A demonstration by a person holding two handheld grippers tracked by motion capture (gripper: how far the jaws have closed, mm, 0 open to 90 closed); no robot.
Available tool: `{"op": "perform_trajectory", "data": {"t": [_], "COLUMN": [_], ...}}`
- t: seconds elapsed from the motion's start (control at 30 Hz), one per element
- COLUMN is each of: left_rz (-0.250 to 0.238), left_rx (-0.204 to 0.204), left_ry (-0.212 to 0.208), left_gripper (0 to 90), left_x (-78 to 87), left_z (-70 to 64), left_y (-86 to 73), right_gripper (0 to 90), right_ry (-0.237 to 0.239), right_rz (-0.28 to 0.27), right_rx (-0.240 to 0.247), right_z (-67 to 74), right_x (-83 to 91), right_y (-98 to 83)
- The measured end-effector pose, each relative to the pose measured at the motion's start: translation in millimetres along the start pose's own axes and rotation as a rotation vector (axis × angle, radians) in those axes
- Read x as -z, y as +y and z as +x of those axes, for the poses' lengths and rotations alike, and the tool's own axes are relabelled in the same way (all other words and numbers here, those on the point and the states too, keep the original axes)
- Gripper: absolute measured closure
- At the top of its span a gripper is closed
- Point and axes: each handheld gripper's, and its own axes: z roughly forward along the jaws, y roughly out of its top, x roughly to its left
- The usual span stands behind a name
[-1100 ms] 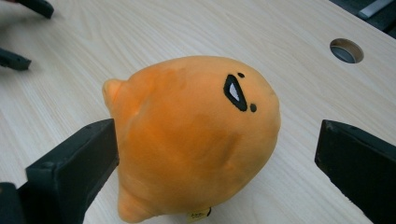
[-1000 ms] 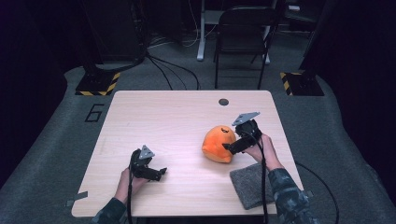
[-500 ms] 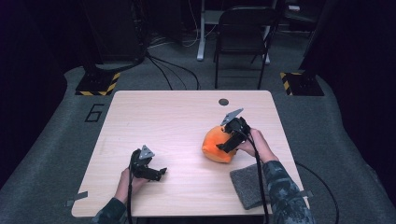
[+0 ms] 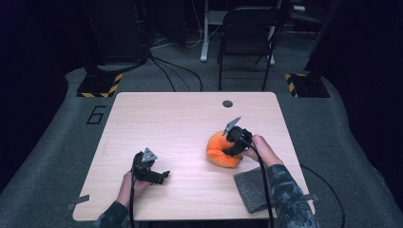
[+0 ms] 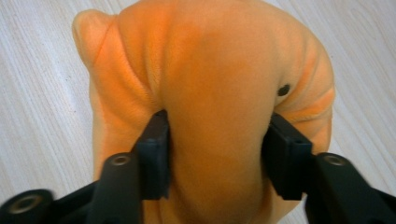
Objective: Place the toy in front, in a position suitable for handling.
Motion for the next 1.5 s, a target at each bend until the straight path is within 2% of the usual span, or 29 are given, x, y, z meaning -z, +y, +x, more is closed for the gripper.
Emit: {"op": "perform_trajectory", "data": {"t": [0.03, 0.07, 0.13, 0.23, 0.43, 0.5, 0.67, 0.8, 0.93, 0.97, 1.1, 1.23, 1.4, 1.5], "left_rz": [0.0, 0.0, 0.0, 0.0, 0.0, 0.0, 0.003, 0.0, 0.0, 0.0, 0.0, 0.003, 0.003, 0.0], "left_rx": [0.0, 0.0, 0.0, 0.0, 0.0, 0.0, 0.0, 0.0, 0.0, 0.0, 0.0, 0.0, 0.0, 0.0], "left_ry": [0.0, 0.0, 0.0, 0.0, 0.0, 0.0, -0.001, 0.0, 0.0, 0.0, 0.0, -0.001, -0.001, 0.0], "left_gripper": [0.3, 0.3, 0.3, 0.3, 0.3, 0.3, 0.3, 0.3, 0.3, 0.3, 0.3, 0.3, 0.3, 0.3], "left_x": [0.0, 0.0, 0.0, 0.0, 0.0, 0.0, 0.2, 0.0, 0.0, 0.0, 0.1, 0.2, 0.3, 0.1], "left_z": [0.0, 0.0, 0.0, 0.0, 0.0, 0.0, 0.1, 0.0, 0.0, 0.0, 0.1, 0.2, 0.2, 0.0], "left_y": [0.0, 0.0, 0.0, 0.0, 0.0, 0.0, 0.1, 0.0, 0.0, 0.0, 0.0, 0.1, 0.1, 0.0], "right_gripper": [55.6, 58.6, 63.4, 67.2, 68.5, 68.5, 68.5, 68.4, 68.4, 68.3, 68.2, 68.0, 67.7, 67.3], "right_ry": [0.005, -0.009, -0.014, -0.024, -0.021, -0.041, -0.076, -0.109, -0.13, -0.139, -0.157, -0.177, -0.208, -0.237], "right_rz": [-0.001, -0.004, -0.036, -0.075, -0.171, -0.185, -0.246, -0.254, -0.26, -0.26, -0.264, -0.262, -0.255, -0.251], "right_rx": [-0.015, -0.011, -0.022, -0.045, -0.114, -0.116, -0.156, -0.159, -0.194, -0.188, -0.258, -0.306, -0.424, -0.475], "right_z": [1.2, 3.0, 4.8, 6.8, 7.0, 9.0, 12.4, 16.9, 21.4, 22.2, 27.0, 31.0, 31.6, 32.8], "right_x": [0.9, 1.9, 3.3, 9.6, 24.8, 30.8, 51.6, 66.8, 78.4, 80.8, 90.1, 94.0, 93.6, 93.2], "right_y": [-1.0, -1.6, -3.8, -7.7, -12.5, -12.6, -10.7, -5.9, -0.7, 0.7, 5.4, 8.7, 10.2, 12.1]}}
